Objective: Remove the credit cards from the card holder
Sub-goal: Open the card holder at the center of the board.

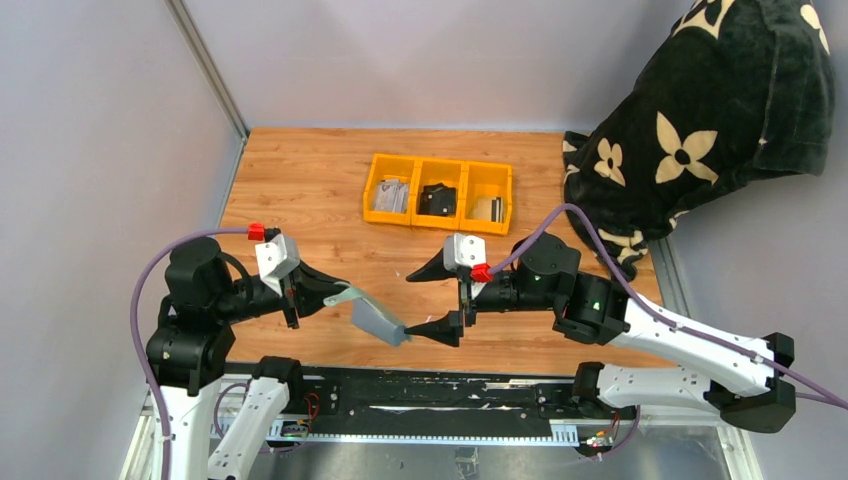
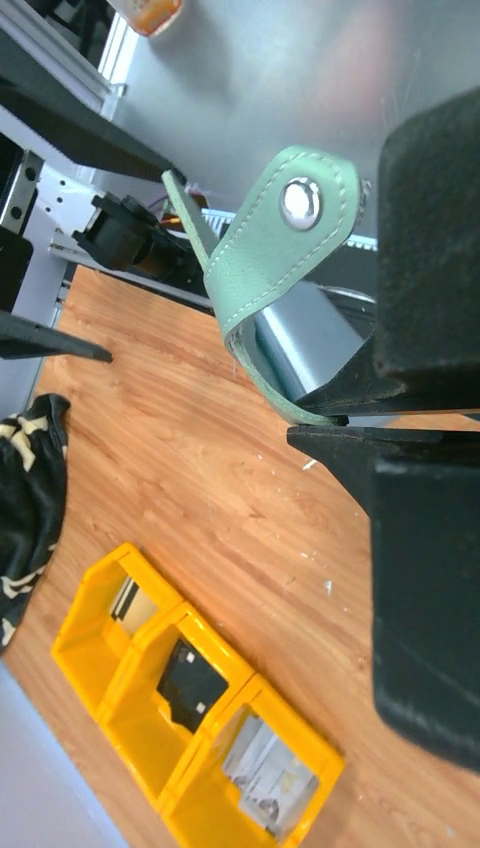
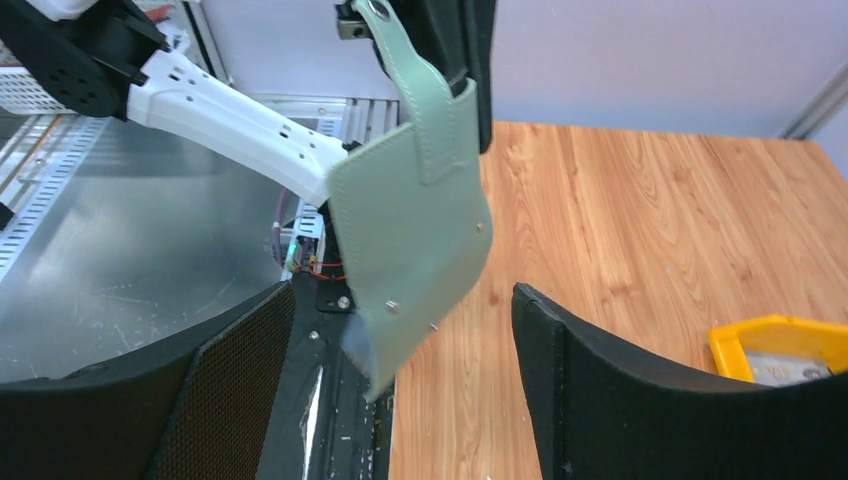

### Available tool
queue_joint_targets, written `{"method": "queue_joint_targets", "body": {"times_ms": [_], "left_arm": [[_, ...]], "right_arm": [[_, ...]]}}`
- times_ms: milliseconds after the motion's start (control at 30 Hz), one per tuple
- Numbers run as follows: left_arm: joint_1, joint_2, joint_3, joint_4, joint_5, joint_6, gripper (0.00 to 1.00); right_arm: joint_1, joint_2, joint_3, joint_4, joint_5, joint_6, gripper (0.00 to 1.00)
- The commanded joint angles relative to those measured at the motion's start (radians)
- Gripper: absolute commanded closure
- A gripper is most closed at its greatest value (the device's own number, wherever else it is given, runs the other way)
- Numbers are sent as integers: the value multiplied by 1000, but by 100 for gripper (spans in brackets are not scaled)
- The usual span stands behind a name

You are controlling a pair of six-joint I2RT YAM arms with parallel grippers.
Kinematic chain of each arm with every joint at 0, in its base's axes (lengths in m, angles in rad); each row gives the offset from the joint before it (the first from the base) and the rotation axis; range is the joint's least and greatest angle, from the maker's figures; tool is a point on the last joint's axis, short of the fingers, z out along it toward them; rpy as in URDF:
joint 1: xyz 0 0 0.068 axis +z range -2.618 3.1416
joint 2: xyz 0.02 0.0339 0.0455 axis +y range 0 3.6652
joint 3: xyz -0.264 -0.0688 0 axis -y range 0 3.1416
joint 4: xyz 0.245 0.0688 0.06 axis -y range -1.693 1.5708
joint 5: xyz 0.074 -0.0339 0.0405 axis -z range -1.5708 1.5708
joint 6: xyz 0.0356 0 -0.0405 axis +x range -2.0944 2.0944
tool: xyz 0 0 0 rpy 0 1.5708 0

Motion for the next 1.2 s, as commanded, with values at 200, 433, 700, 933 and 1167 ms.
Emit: {"method": "queue_joint_targets", "body": {"times_ms": [200, 433, 700, 933, 1167], "left_arm": [[-6, 20, 57, 15, -31, -148, 100], [-6, 19, 62, 15, 19, -156, 100], [-6, 1, 4, 15, 61, -139, 3], [-6, -2, -52, 12, 125, -136, 0], [-6, -42, -58, 14, 115, -147, 12]], "right_arm": [[-4, 41, -74, 288, -112, 12, 17], [-4, 146, -3, 248, 34, 5, 68], [-6, 140, 21, 233, 4, 118, 100], [-12, 152, 57, 231, -209, 300, 100], [-36, 244, 168, 129, -281, 368, 100]]}}
